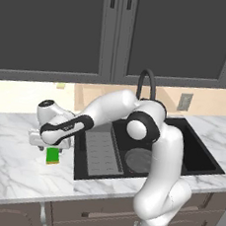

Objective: Pick the pan and sponge and place them into the sink. Then turn on the water.

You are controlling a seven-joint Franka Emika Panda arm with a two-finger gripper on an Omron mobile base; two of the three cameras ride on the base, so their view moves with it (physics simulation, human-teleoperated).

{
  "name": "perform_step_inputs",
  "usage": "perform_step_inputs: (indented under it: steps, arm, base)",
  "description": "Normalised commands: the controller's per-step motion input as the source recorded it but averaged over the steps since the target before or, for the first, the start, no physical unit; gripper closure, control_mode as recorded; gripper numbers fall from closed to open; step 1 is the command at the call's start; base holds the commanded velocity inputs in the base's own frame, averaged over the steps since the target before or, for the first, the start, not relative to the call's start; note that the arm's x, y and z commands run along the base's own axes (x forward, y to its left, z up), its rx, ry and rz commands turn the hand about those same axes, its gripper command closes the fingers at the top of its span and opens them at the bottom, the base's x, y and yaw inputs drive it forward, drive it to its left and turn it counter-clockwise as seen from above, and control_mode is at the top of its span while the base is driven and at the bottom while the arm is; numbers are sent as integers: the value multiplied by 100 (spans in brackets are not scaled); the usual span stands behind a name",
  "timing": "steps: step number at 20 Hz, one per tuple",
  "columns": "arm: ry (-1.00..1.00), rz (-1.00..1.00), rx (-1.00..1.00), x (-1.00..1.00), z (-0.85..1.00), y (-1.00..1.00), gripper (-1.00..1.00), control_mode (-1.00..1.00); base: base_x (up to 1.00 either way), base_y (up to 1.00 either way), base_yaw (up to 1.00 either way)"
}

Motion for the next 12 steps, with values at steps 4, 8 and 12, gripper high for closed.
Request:
perform_step_inputs:
  steps: [4, 8, 12]
  arm:
    - [0, 0, 0, 0, -7, 0, -100, -100]
    - [0, 0, 0, 0, -1, 0, -100, -100]
    - [0, 0, 0, 0, -5, 0, -100, -100]
  base:
    - [0, 0, 0]
    - [0, 0, 0]
    - [0, 0, 0]
